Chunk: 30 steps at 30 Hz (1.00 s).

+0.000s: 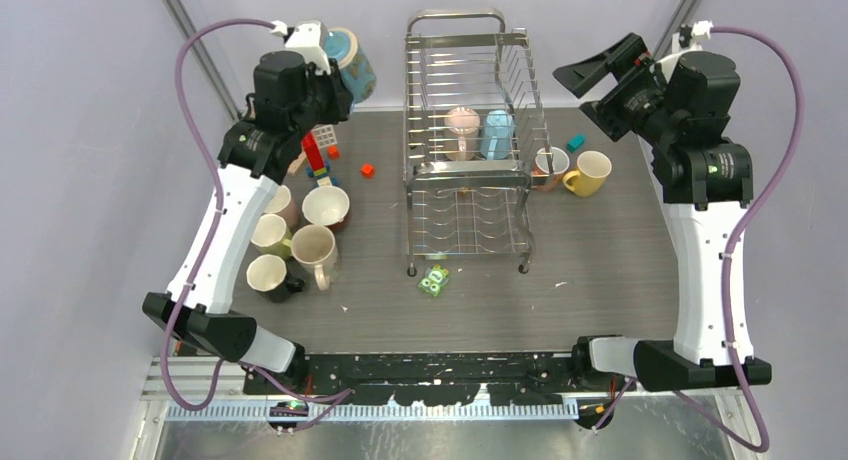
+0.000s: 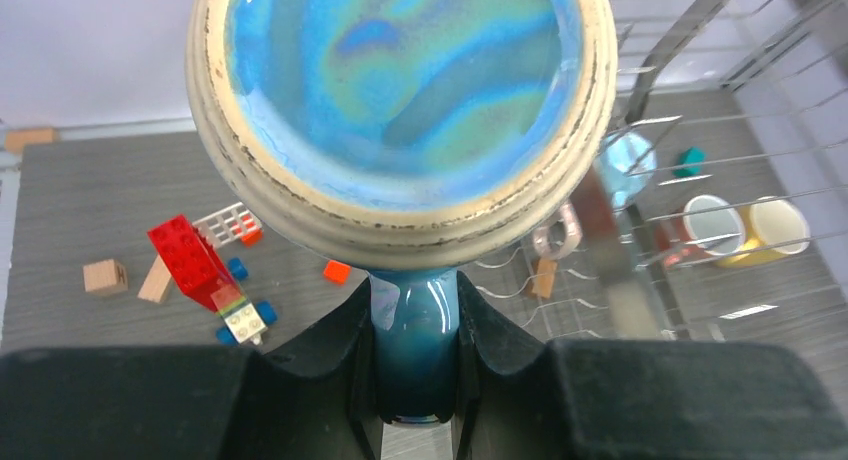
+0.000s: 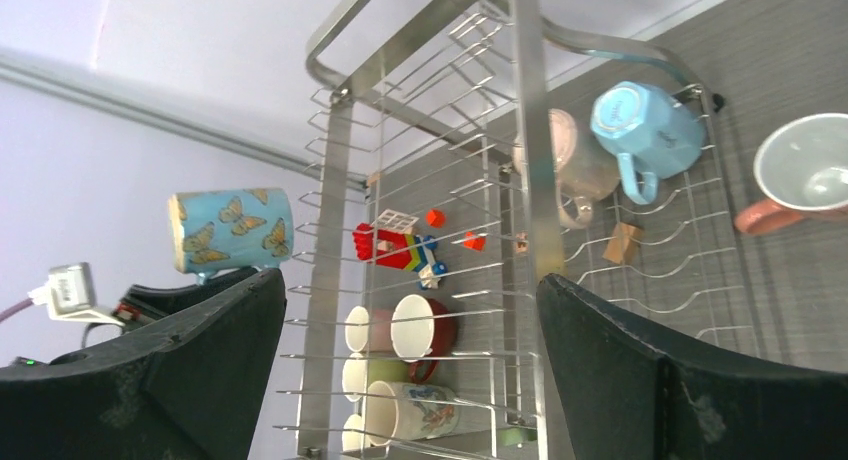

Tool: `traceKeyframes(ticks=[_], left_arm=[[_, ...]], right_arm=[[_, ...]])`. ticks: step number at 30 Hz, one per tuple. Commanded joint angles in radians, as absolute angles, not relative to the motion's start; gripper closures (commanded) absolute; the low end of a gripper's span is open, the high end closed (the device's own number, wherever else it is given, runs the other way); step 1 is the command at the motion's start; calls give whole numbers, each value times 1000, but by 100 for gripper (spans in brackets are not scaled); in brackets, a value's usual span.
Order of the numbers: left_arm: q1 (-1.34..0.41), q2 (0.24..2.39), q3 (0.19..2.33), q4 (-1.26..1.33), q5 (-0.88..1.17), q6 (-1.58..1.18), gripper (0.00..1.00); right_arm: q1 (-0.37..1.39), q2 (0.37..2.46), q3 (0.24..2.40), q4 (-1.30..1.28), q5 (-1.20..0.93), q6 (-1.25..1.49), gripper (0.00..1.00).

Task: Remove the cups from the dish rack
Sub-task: Place the cup at the corner of the board.

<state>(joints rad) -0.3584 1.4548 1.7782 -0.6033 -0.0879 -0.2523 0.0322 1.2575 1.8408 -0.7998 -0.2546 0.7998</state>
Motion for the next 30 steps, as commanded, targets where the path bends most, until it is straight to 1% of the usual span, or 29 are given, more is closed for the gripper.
traceKeyframes(ticks=[1, 8, 13, 21, 30], left_arm=[[-390, 1434, 1967, -534, -55, -233, 100], [-487, 1506, 2211, -607, -34, -218, 100], [-543, 1563, 2338, -630, 47, -260, 100], [-576, 1618, 2353, -522, 246, -444, 100], [-576, 1657, 2363, -406, 391, -613, 100]], right_arm=[[85, 1287, 1906, -707, -288, 774, 0], [112, 1314, 1921, -571, -348, 787, 0], [134, 1341, 1936, -483, -420, 794, 0], [169, 1358, 1848, -232, -576, 924, 0], [193, 1384, 1791, -99, -642, 998, 0]])
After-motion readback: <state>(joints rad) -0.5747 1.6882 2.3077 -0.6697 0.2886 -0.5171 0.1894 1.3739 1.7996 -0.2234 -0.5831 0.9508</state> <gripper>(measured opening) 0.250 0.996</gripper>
